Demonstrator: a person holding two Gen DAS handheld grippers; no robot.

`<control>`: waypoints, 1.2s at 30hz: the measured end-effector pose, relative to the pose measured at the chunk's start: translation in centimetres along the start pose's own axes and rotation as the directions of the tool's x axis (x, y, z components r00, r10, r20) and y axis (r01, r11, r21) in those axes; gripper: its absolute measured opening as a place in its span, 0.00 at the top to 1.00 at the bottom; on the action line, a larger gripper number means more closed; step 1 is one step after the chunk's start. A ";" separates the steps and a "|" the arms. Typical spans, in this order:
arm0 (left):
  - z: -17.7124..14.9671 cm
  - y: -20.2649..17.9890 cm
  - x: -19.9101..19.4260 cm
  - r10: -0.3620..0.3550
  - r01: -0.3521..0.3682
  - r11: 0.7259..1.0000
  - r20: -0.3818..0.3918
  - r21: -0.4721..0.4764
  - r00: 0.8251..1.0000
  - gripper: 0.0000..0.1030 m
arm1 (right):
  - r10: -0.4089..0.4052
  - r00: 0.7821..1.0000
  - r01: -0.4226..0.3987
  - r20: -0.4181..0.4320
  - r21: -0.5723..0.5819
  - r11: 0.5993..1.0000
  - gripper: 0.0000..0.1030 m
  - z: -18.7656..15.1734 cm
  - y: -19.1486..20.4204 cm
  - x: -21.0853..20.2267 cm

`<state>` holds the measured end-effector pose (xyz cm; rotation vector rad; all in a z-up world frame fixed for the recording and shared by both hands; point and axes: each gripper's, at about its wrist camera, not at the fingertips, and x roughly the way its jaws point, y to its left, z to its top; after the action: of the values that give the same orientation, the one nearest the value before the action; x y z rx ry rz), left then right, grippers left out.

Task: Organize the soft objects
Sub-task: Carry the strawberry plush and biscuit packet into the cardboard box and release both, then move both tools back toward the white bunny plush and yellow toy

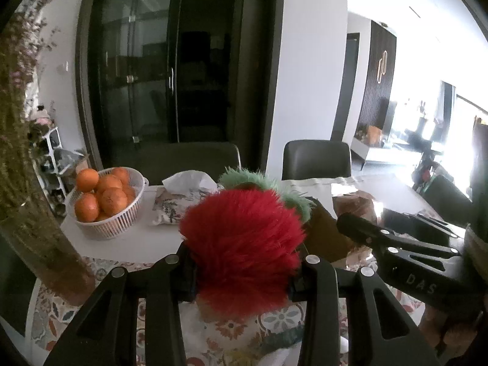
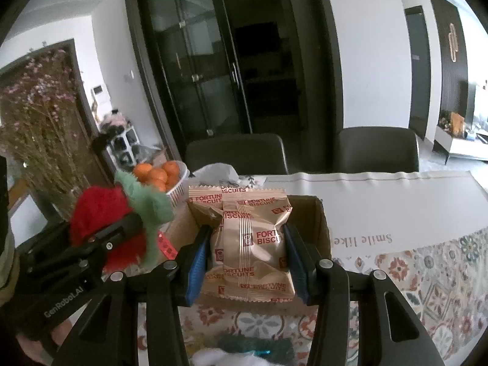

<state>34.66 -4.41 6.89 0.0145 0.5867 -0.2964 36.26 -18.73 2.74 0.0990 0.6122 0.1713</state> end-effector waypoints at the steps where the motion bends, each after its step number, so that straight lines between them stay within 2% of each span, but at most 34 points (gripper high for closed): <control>1: 0.2 0.1 0.5 -0.001 0.001 1.000 -0.009 0.001 1.000 0.62 | 0.000 1.000 0.000 -0.013 0.000 1.000 0.53 0.4 -0.2 0.6; 8: 1.1 0.7 4.6 -0.005 0.004 1.000 -0.105 -0.007 0.994 0.61 | -0.005 0.993 0.007 -0.121 0.013 1.000 0.53 1.5 -1.4 4.9; 15: 0.8 1.1 8.3 -0.016 0.014 1.000 -0.213 -0.014 0.977 0.60 | -0.003 0.978 0.005 -0.210 0.011 1.000 0.53 1.5 -1.9 8.1; 18: 0.5 1.3 9.1 -0.009 0.007 1.000 -0.240 -0.011 0.971 0.54 | 0.005 0.969 -0.002 -0.247 0.012 1.000 0.52 1.4 -2.1 9.2; 19: 0.4 1.3 9.4 -0.006 0.004 1.000 -0.249 -0.008 0.968 0.48 | 0.001 0.966 0.003 -0.259 0.016 1.000 0.50 1.3 -2.2 9.4; 20: 0.3 1.4 9.6 -0.002 0.000 1.000 -0.257 -0.008 0.966 0.44 | -0.004 0.963 0.008 -0.269 0.014 1.000 0.47 1.2 -2.3 9.8; 21: 0.2 1.4 9.6 0.000 -0.003 1.000 -0.258 -0.011 0.966 0.43 | -0.014 0.961 0.018 -0.277 0.010 1.000 0.38 1.1 -2.4 9.9; 23: 0.1 1.6 9.5 0.011 -0.016 1.000 -0.258 -0.015 0.966 0.38 | -0.036 0.960 0.042 -0.277 0.018 0.999 0.31 1.0 -2.7 10.0; 27: 0.0 1.6 9.0 0.033 -0.034 0.999 -0.251 0.000 0.967 0.35 | -0.046 0.962 0.056 -0.269 0.031 0.998 0.30 1.0 -2.9 9.4; 36: -0.4 1.3 4.3 0.117 -0.110 0.993 -0.183 0.048 0.976 0.32 | -0.150 0.972 0.145 -0.181 -0.039 0.989 0.30 0.5 -1.1 4.8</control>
<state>38.22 -4.34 4.09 0.1131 0.7628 -0.1955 40.54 -18.91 0.36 0.0126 0.7980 0.0440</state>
